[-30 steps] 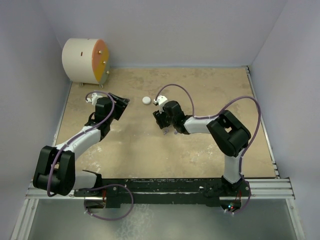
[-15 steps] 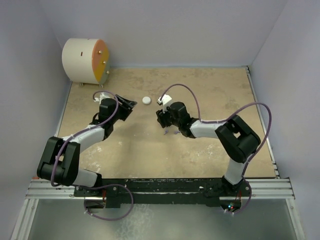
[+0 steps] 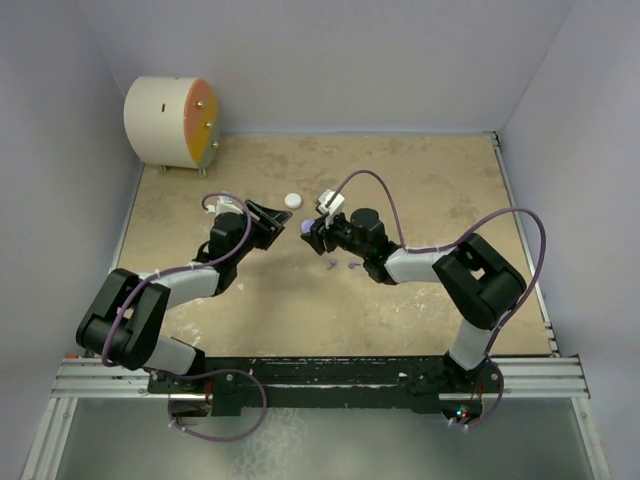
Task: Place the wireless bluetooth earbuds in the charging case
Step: Pick up the charging case at the center of the board.
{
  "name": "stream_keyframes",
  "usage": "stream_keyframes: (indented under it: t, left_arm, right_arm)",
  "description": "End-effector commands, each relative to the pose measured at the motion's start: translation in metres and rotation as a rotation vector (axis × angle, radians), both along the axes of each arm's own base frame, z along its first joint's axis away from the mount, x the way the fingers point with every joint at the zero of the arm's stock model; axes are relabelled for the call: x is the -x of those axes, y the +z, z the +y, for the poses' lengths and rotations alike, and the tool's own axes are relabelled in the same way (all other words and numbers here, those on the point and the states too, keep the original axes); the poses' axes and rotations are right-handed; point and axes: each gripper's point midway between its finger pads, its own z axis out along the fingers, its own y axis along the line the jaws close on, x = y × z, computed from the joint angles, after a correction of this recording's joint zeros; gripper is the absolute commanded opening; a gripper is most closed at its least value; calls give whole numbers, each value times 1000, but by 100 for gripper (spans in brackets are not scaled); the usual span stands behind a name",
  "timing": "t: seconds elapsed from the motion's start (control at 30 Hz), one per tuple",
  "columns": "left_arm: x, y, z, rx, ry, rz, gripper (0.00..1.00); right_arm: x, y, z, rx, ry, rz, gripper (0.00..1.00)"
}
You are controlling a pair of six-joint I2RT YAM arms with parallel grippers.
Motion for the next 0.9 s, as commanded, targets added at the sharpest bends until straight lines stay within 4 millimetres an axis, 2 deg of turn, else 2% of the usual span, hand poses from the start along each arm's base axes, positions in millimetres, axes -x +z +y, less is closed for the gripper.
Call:
stream_keyframes:
  t: [0.0, 0.3, 0.6, 0.8, 0.83, 0.87]
  left_arm:
    - [-6, 36, -8, 62, 8, -137, 54]
    - [-4, 44, -24, 97, -35, -186, 50]
    - [-1, 50, -25, 90, -35, -211, 48]
    - [0, 52, -26, 78, -34, -220, 46]
    - [0, 53, -26, 79, -35, -225, 44]
    - [1, 53, -26, 78, -35, -225, 43]
  right_arm:
    - [5, 43, 15, -117, 78, -108, 0]
    - [12, 50, 26, -144, 149, -85, 0]
    - [8, 63, 32, -190, 140, -38, 0]
    - [9, 54, 34, -188, 139, 25, 0]
    - [4, 66, 38, -207, 137, 8, 0]
    - [3, 67, 38, -208, 136, 12, 0]
